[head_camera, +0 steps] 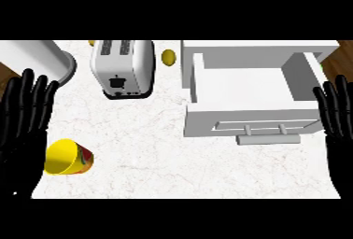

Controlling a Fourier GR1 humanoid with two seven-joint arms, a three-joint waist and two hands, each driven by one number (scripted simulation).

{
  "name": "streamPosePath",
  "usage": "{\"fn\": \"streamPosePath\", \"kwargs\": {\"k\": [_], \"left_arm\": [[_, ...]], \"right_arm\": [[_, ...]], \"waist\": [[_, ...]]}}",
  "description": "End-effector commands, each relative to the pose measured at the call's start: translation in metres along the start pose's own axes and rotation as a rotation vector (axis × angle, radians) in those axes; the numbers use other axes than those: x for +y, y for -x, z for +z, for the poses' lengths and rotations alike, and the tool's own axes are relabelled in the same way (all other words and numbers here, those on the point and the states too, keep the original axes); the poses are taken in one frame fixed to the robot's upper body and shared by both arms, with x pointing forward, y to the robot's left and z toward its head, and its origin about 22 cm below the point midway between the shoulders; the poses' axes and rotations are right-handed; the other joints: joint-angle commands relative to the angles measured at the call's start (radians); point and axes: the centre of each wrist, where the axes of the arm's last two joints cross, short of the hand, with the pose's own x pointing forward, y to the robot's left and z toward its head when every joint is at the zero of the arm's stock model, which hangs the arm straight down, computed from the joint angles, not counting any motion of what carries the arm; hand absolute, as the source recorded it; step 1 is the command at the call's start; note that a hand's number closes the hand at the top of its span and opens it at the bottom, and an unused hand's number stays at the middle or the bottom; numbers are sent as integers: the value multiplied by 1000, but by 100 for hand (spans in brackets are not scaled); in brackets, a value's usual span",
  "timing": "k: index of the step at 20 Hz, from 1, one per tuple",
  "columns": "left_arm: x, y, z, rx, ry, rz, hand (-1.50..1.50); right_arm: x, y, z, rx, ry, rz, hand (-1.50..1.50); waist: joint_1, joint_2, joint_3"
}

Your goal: Pick up the cup, place it into the drawer and close the drawer

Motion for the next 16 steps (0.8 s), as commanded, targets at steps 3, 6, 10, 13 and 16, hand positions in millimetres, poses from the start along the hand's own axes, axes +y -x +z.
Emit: {"fn": "streamPosePath", "kwargs": {"k": [3,6,10,13,16], "left_arm": [[34,-11,13,23,49,31,-150],[73,-23,37,27,139,40,-150],[78,18,44,252,-62,264,-150],[107,24,58,246,-65,265,-150],[120,42,53,284,-98,226,-150]], "right_arm": [[8,-14,1,-22,23,-14,-150],[-1,-3,5,-38,3,-42,-150],[7,10,-8,98,-159,-66,-150],[9,7,-18,101,-170,-60,-150],[8,18,-31,105,-170,-65,-150]], "waist": [[38,-13,31],[48,-14,31],[46,-10,31],[42,-11,31],[39,-10,32]]}}
